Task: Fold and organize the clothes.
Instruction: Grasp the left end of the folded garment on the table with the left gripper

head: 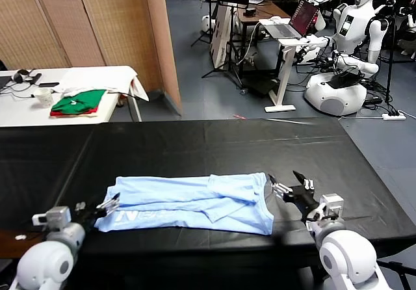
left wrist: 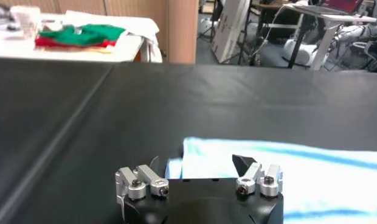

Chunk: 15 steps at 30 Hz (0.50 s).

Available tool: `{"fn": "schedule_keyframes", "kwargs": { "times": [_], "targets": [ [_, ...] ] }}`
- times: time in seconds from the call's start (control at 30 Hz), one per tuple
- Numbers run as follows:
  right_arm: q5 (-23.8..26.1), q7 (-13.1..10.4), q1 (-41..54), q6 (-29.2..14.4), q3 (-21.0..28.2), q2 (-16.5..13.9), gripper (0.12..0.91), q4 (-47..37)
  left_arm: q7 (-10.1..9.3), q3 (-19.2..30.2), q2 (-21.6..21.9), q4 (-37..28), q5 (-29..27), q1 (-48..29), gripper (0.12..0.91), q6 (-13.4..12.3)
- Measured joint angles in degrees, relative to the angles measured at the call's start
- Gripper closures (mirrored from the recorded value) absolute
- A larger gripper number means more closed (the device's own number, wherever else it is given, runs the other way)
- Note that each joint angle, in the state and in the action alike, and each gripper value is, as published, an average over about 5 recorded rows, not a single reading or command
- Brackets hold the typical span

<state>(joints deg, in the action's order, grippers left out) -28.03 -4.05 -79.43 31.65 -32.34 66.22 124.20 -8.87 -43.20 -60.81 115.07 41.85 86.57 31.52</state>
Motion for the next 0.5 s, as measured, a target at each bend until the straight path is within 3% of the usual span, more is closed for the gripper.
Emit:
{"fn": "schedule_keyframes", "kwargs": {
  "times": [0.2,0.5],
  "targets": [
    [0.1,0.0,-0.3,0.1,-0.2,0.3,0.118,0.1,0.5,-0.8,-0.5,-1.6,2.2,0.6,0.123,-0.6],
    [0.2,0.0,-0.2,0.1,-0.2,0.9,0.118,-0.1,1.04,0.6,-1.4,-1.8,0.8,0.3,0.123,-1.0]
  ]
}}
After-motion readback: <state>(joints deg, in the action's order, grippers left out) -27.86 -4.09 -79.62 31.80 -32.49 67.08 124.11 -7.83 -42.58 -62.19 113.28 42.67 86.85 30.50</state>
